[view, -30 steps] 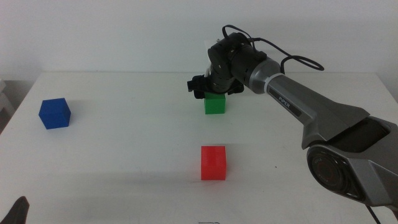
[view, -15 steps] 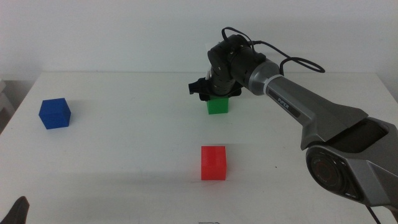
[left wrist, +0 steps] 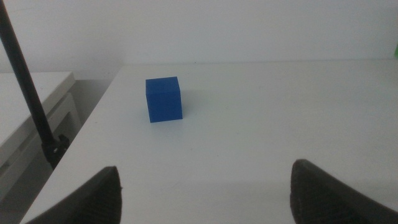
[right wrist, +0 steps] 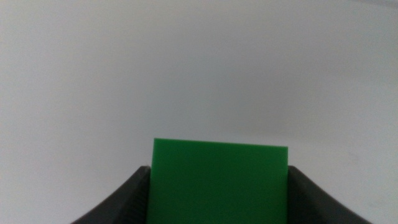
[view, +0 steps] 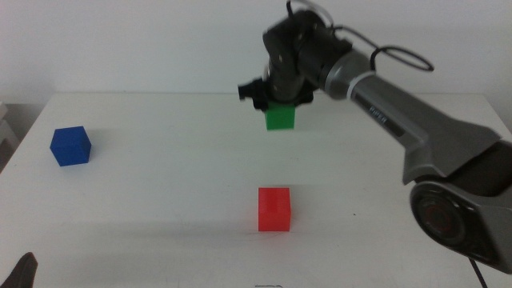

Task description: Stack red cubes first, then green, then blue cubes in a specific spot.

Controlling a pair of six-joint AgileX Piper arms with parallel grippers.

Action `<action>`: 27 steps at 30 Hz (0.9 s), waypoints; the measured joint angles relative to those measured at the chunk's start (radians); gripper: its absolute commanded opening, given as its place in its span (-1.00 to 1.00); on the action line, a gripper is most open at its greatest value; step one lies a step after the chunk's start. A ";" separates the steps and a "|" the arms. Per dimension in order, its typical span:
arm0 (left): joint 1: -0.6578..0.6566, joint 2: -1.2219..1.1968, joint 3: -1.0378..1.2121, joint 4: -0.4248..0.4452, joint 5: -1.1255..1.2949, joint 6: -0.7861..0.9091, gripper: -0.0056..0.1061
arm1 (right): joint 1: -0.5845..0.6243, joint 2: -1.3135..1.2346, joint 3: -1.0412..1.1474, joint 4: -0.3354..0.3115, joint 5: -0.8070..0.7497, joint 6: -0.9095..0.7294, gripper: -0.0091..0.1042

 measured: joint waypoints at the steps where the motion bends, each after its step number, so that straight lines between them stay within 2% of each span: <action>1: 0.000 0.000 0.000 0.000 0.000 0.000 0.75 | 0.008 -0.019 0.000 -0.006 0.009 0.003 -0.86; 9: 0.000 0.000 0.000 0.000 0.000 0.000 0.75 | 0.103 -0.143 0.024 -0.089 0.089 0.071 -0.86; 15: 0.000 0.000 0.000 0.000 0.000 0.000 0.75 | 0.151 -0.291 0.241 -0.158 0.022 0.147 -0.86; 22: 0.000 0.000 0.000 0.000 0.000 0.000 0.75 | 0.169 -0.459 0.559 -0.168 -0.109 0.277 -0.86; 27: 0.000 0.000 0.000 0.000 0.000 0.000 0.75 | 0.169 -0.465 0.621 -0.139 -0.072 0.305 -0.86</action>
